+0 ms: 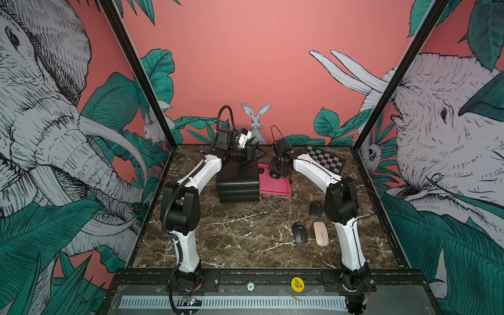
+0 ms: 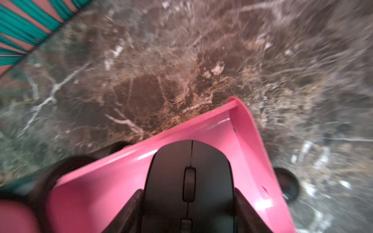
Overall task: Take the mice out of the drawer
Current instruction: Pick up the mouse from the drawer, then place the mouse at the center of the board.
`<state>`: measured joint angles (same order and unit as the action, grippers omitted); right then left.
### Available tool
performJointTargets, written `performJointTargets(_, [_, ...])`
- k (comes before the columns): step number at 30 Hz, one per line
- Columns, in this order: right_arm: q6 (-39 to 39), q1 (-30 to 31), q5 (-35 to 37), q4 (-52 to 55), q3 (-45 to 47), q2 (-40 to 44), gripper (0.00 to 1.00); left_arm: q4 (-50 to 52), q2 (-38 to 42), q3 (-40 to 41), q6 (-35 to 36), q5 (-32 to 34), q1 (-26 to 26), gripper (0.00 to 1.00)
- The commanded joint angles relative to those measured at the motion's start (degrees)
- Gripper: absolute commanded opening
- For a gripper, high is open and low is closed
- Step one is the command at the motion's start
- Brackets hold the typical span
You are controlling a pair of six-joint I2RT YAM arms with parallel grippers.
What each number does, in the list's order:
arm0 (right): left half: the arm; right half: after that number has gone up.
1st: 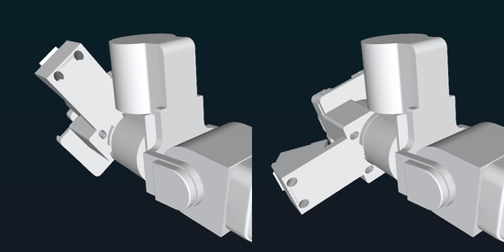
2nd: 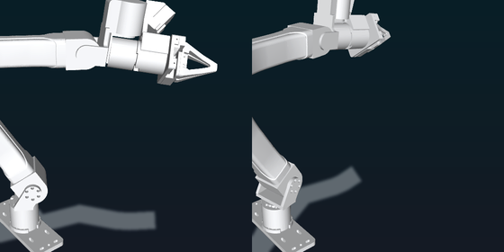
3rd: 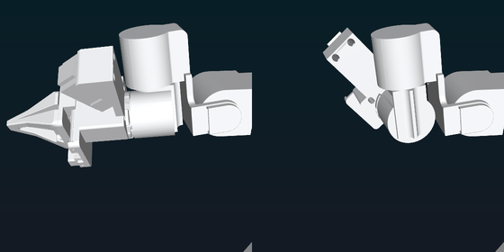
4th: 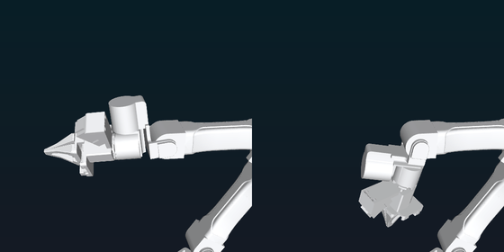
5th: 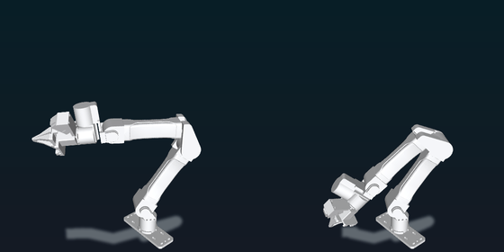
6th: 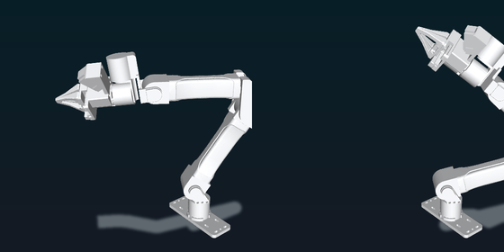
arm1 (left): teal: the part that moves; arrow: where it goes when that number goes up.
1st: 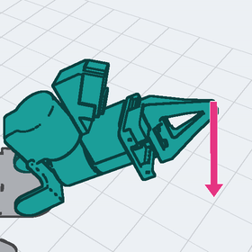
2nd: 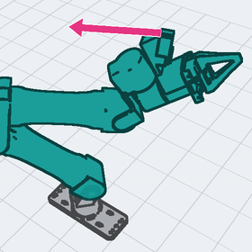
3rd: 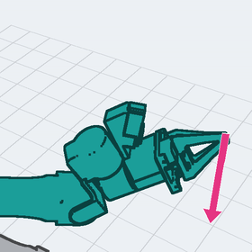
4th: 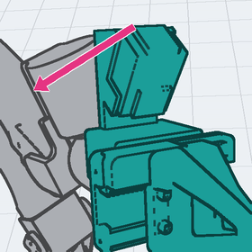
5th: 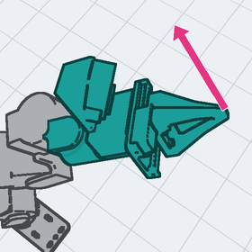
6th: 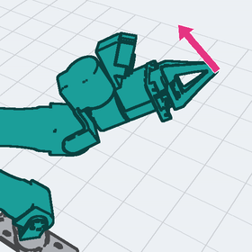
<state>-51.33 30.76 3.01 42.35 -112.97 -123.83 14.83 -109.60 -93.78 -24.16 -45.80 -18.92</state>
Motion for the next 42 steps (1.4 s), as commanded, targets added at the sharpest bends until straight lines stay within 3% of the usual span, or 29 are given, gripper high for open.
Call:
performJointTargets(1, [4.83, 0.14, 4.88, 1.02, 3.86, 9.08, 0.57, 8.44, -2.90, 2.64, -0.07, 2.90, 0.34, 0.96])
performJointTargets(10, [6.41, -1.35, 10.73, 2.07, 25.52, 23.25, 0.58, 8.98, -2.12, 2.03, 0.26, 4.94, 0.37, 0.96])
performJointTargets(19, [6.25, -1.58, 8.97, -6.05, 42.36, 26.04, 0.58, 9.61, -0.72, 2.32, 0.16, 6.68, 0.37, 0.96])
performJointTargets(35, [10.03, -1.30, 6.66, -13.02, 48.79, 20.82, 0.60, 10.04, 0.48, 3.47, -0.41, 8.35, 0.37, 0.96])
performJointTargets(42, [9.91, -1.23, 6.43, -13.83, 50.43, 21.93, 0.70, 10.04, 0.47, 3.52, -0.50, 8.35, 0.37, 0.96])
